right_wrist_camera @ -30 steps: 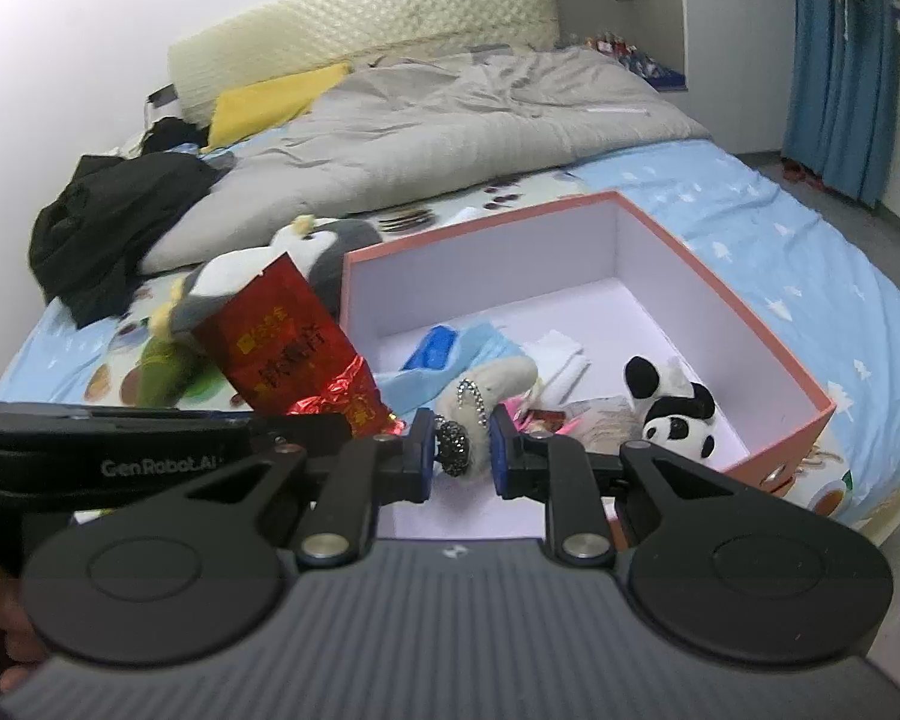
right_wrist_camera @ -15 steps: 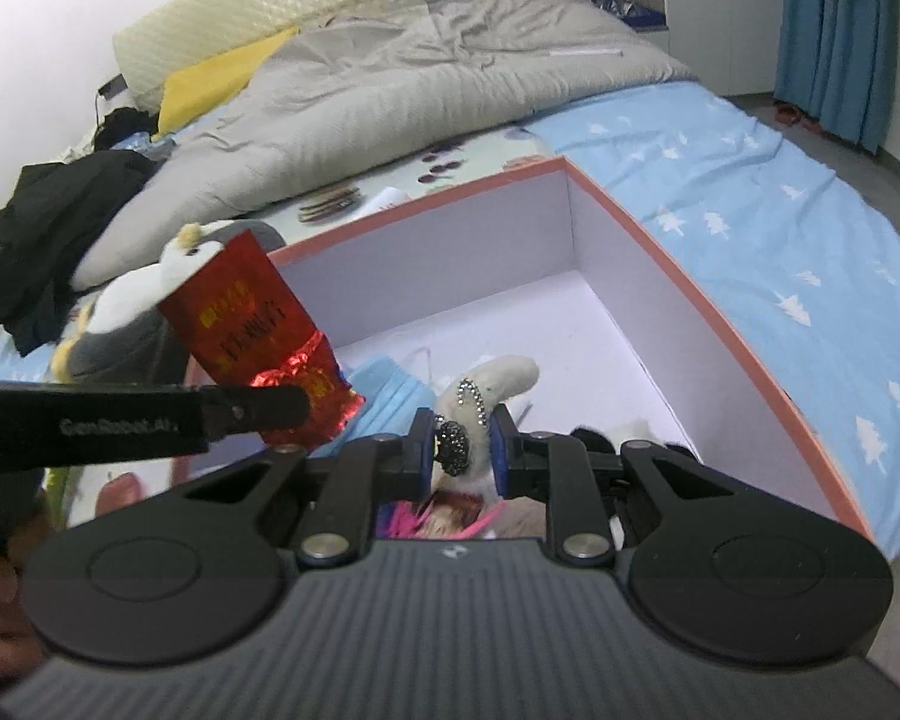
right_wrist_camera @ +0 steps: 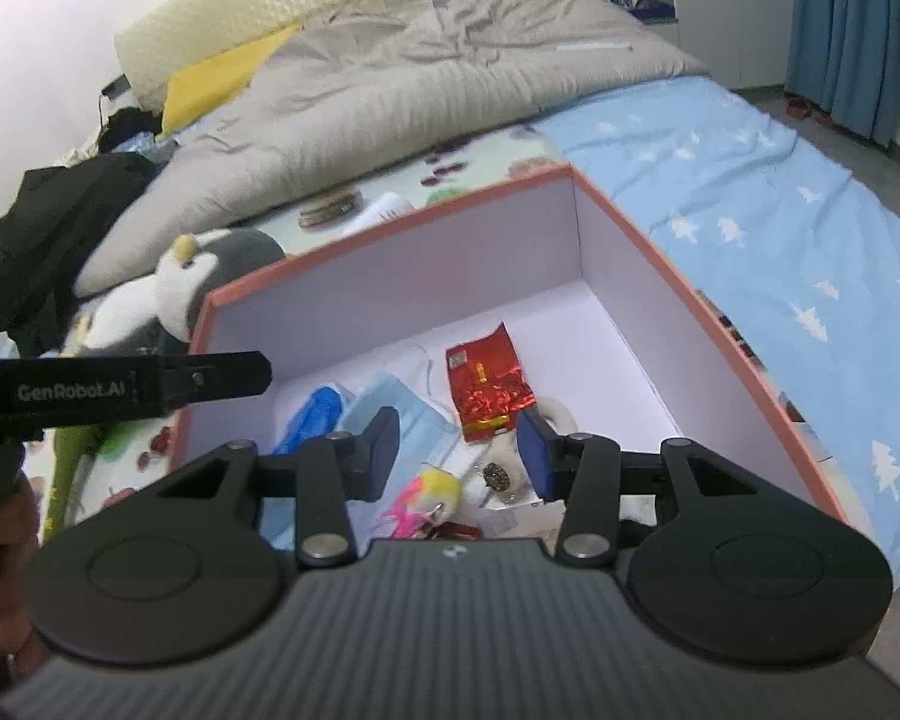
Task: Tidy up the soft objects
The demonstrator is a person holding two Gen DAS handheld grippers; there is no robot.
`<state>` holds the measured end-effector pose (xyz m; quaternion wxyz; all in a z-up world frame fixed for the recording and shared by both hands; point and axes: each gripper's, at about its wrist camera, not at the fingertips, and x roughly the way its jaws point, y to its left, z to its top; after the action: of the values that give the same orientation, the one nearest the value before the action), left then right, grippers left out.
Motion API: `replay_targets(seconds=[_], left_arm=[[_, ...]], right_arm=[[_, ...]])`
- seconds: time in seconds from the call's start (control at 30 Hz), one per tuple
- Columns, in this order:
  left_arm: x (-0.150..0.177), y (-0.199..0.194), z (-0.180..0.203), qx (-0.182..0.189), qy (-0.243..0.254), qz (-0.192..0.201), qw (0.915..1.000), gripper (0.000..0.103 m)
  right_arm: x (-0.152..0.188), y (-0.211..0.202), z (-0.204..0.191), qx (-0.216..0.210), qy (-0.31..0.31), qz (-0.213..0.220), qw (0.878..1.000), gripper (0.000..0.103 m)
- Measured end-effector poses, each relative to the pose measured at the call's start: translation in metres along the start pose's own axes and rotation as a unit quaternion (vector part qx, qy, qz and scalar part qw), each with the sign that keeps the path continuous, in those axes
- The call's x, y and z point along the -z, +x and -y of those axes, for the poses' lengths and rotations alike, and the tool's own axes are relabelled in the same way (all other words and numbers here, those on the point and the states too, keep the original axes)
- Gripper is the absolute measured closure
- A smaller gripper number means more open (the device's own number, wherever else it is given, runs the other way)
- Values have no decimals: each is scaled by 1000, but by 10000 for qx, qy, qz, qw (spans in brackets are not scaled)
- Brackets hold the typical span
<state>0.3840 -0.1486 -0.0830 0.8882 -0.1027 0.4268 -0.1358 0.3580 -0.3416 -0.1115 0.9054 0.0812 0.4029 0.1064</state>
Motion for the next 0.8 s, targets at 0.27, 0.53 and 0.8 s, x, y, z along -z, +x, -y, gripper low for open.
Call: replay_targets(seconds=[0.27, 0.53, 0.8], left_arm=[[21, -71, 11, 100, 224, 290, 9993, 64], [45, -142, 18, 146, 320, 668, 9971, 64], [84, -203, 19, 198, 340, 947, 9947, 64]], right_arm=[[10, -64, -28, 18, -119, 407, 9991, 57], [35, -126, -54, 10, -216, 662, 9976, 57], [66, -174, -74, 113, -267, 926, 9953, 57]])
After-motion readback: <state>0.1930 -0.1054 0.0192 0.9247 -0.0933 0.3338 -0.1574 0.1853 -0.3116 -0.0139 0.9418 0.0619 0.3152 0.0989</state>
